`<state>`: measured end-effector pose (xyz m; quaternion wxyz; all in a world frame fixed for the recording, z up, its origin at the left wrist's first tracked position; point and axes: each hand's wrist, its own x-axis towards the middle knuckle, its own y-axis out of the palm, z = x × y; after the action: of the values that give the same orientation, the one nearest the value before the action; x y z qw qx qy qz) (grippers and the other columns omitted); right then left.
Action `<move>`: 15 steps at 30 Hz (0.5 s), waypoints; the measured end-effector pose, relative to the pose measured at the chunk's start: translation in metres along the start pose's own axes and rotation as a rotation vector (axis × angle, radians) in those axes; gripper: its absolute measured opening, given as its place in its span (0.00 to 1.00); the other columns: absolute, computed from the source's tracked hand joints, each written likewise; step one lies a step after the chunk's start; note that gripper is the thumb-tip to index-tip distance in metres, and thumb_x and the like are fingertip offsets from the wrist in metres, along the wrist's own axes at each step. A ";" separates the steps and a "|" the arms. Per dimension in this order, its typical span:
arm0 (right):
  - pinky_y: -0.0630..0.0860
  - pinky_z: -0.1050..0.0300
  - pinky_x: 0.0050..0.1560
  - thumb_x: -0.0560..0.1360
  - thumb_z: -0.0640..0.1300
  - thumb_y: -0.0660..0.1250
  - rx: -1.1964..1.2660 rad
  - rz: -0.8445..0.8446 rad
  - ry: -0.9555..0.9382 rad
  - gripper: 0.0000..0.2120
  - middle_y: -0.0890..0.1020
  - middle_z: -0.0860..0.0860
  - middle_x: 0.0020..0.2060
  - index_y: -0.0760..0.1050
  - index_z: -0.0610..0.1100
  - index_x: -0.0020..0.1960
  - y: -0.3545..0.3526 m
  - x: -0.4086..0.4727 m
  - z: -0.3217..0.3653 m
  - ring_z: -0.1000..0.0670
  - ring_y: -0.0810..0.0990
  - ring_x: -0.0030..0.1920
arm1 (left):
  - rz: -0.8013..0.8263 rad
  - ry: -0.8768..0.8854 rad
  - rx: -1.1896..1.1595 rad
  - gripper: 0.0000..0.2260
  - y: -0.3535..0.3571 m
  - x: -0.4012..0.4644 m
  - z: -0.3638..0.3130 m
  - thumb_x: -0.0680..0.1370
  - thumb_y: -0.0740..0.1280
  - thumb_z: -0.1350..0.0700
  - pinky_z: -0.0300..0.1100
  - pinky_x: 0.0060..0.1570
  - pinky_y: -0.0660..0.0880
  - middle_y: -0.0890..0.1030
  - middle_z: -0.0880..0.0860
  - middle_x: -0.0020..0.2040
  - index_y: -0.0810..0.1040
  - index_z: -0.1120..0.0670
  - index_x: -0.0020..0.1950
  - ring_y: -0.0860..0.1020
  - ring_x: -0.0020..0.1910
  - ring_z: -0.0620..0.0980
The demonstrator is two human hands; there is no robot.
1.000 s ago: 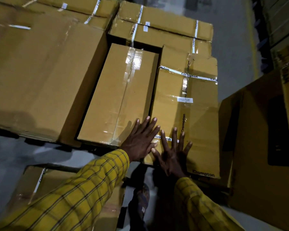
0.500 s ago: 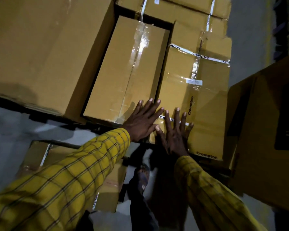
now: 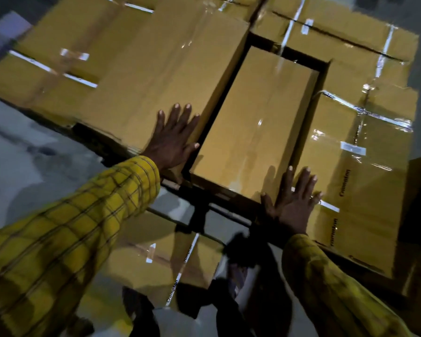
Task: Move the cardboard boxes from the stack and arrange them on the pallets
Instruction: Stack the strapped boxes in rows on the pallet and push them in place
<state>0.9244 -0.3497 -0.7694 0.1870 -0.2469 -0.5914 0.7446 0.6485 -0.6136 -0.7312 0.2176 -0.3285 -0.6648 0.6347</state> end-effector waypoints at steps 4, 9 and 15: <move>0.42 0.23 0.75 0.72 0.74 0.59 -0.021 -0.035 -0.011 0.52 0.39 0.39 0.83 0.44 0.49 0.85 0.006 0.001 0.000 0.33 0.38 0.82 | 0.006 0.026 -0.021 0.34 0.004 0.001 0.000 0.83 0.53 0.38 0.68 0.77 0.44 0.44 0.56 0.84 0.48 0.51 0.84 0.43 0.82 0.62; 0.40 0.23 0.76 0.73 0.79 0.54 -0.215 0.048 -0.373 0.49 0.40 0.36 0.83 0.49 0.52 0.85 0.012 0.004 0.039 0.30 0.36 0.81 | -0.009 0.128 -0.053 0.36 0.005 -0.001 0.013 0.81 0.48 0.34 0.63 0.79 0.42 0.42 0.56 0.84 0.46 0.51 0.84 0.41 0.82 0.61; 0.42 0.16 0.70 0.81 0.72 0.52 -0.131 0.134 -0.277 0.37 0.34 0.44 0.83 0.39 0.63 0.83 0.045 0.015 0.094 0.30 0.32 0.80 | -0.128 0.203 -0.010 0.33 0.013 -0.004 0.010 0.81 0.54 0.45 0.61 0.79 0.48 0.46 0.56 0.84 0.49 0.53 0.84 0.44 0.83 0.60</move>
<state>0.8571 -0.4256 -0.7986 0.0373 -0.1924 -0.6409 0.7422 0.6462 -0.6236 -0.7443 0.3222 -0.3490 -0.6622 0.5796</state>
